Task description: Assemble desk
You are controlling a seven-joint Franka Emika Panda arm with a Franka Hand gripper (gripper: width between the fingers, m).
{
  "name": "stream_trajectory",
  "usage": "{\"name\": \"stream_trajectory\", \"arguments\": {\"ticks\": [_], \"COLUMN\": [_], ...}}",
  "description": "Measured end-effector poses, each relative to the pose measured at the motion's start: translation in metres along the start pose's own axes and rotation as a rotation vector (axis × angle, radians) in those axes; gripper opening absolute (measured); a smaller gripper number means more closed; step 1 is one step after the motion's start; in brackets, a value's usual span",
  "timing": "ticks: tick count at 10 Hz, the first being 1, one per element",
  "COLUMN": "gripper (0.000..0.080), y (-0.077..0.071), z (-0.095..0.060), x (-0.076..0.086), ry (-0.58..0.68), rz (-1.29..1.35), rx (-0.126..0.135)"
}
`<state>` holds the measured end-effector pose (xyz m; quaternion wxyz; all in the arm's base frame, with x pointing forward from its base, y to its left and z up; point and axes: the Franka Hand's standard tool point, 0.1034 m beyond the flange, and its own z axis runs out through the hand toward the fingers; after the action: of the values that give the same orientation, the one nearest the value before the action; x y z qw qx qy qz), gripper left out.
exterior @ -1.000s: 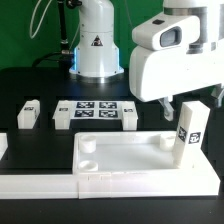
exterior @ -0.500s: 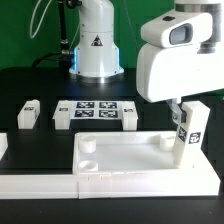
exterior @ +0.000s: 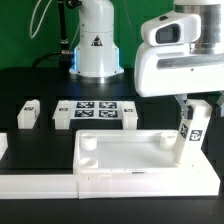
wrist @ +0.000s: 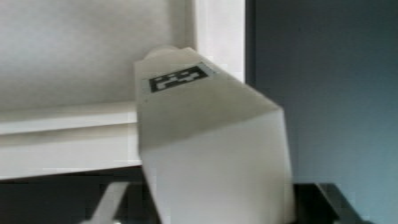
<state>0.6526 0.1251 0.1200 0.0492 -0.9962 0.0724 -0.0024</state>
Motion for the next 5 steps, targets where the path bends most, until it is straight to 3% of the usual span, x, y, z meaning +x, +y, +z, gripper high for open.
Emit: {"name": "stream_trajectory", "arguments": {"ticks": [3, 5], "gripper": [0.0313, 0.0313], "y": [0.006, 0.012], "z": [-0.001, -0.002], "x": [-0.005, -0.007], "ry": [0.064, 0.100], "rz": [0.253, 0.491], "rx": [0.016, 0.056]}}
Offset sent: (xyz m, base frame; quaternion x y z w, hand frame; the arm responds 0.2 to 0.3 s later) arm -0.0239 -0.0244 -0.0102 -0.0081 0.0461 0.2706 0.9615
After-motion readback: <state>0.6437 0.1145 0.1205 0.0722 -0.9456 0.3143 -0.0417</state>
